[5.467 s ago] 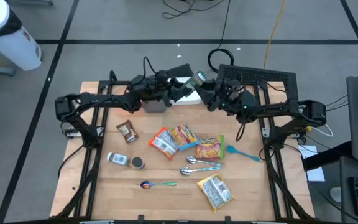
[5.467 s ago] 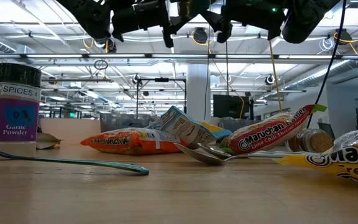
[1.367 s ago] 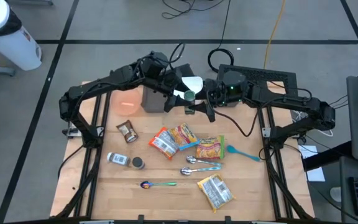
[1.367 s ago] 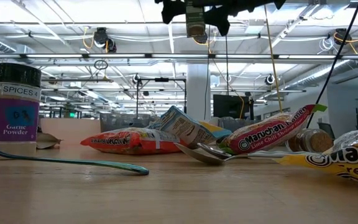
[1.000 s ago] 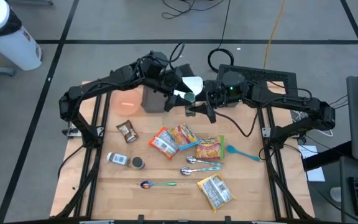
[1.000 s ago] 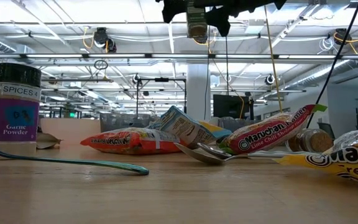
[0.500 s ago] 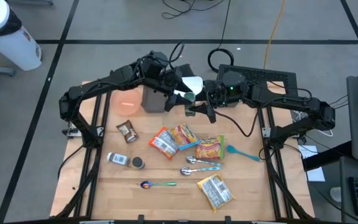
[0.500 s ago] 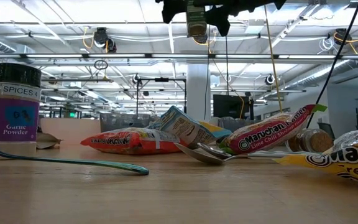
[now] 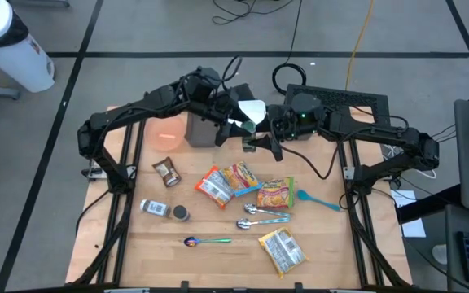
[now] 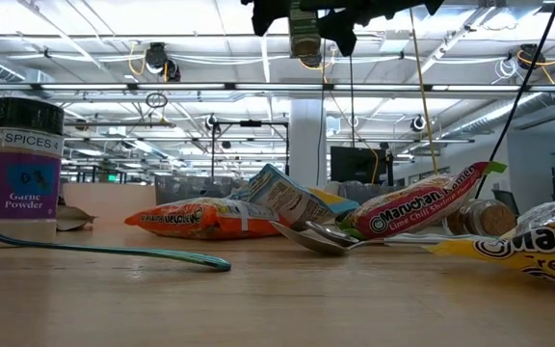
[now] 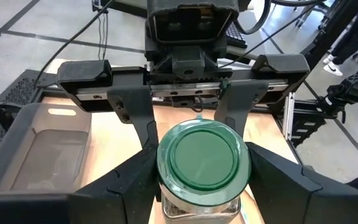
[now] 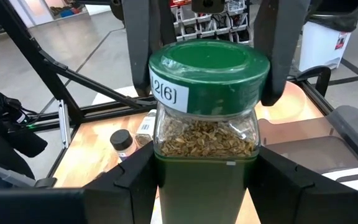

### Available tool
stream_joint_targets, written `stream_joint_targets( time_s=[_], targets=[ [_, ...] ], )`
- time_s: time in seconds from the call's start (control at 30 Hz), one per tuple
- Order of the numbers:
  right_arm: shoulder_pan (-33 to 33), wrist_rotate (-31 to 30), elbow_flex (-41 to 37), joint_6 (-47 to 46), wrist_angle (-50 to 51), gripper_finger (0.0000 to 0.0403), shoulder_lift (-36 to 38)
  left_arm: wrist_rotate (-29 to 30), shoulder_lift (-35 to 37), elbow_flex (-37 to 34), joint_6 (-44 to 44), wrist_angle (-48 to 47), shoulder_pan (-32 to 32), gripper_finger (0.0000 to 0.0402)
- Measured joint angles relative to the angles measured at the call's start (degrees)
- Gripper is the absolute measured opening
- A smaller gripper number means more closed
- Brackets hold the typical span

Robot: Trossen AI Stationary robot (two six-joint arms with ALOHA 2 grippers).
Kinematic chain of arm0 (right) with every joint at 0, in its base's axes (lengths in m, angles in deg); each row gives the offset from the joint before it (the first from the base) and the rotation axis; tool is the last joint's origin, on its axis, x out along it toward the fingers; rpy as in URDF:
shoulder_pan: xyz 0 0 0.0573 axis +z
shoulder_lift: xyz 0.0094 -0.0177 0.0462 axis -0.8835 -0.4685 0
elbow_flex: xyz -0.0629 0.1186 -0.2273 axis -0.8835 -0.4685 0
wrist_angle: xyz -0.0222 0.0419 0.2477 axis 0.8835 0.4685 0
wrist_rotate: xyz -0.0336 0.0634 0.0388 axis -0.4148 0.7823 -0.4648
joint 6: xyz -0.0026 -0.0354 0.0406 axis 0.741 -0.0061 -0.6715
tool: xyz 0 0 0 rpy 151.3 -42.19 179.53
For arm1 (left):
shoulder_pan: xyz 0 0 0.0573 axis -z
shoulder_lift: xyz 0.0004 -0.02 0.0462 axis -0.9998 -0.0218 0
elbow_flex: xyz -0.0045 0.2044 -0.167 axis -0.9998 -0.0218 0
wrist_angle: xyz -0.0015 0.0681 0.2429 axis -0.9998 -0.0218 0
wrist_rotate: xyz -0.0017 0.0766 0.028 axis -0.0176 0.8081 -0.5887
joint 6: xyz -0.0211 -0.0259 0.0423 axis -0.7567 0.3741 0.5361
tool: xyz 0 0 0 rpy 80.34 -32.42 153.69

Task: Pick & Place Food Item
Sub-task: Put the green seasoning bottle into the left black bin

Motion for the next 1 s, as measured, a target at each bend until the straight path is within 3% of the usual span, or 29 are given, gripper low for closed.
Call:
stream_joint_targets(
  time_s=[0.1, 0.6, 0.83, 1.0],
  targets=[
    [0.0, 0.01, -0.05, -0.06, 0.07, 0.0191, -0.07, -0.27, -0.47, 0.09, 0.61, -0.67, 0.0, 0.021],
    [-0.04, -0.3, -0.1, 1.47, 0.62, 0.0193, -0.04, -0.62, -0.82, 0.09, 2.81, -0.26, -0.66, 0.021],
    [-0.04, -3.36, 0.06, 1.25, -1.09, 0.0274, 0.11, -0.85, -0.71, -0.09, 3.12, 0.77, -2.56, 0.021],
    [-0.54, -3.49, 0.1, 1.11, -2.44, 0.0293, 0.13, -1.33, 0.66, -0.09, 3.82, 0.43, -4.33, 0.021]
  ],
)
